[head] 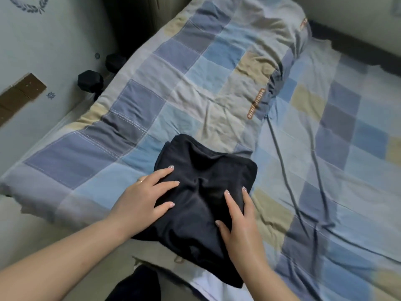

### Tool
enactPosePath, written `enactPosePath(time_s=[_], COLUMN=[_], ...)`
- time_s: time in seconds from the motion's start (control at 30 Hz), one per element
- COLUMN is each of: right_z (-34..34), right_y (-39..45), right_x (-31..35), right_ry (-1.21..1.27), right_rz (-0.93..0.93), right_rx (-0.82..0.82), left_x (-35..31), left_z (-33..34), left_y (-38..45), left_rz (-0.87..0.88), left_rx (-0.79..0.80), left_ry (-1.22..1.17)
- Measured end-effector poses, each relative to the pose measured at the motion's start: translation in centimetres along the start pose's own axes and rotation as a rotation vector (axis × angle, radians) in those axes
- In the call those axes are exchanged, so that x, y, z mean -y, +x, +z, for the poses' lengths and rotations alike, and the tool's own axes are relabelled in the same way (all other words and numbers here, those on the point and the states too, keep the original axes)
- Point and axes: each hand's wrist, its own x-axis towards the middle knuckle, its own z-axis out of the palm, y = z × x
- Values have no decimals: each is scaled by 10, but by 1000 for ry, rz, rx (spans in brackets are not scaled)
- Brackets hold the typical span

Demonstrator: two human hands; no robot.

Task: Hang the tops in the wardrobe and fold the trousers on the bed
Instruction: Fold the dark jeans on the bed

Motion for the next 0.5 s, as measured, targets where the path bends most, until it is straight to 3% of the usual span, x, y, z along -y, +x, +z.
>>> enactPosePath(time_s=[0.27,0.5], right_z=[-139,-204], right_y=[-154,-312], right_x=[-26,-13], right_ry=[-17,13], right_rz=[93,336], right_rx=[-134,-357], left_x=[-170,-281], left_z=[-26,-55], left_y=[-59,-106], left_rz=[129,490], left_rx=[30,154], left_ry=[-110,-169])
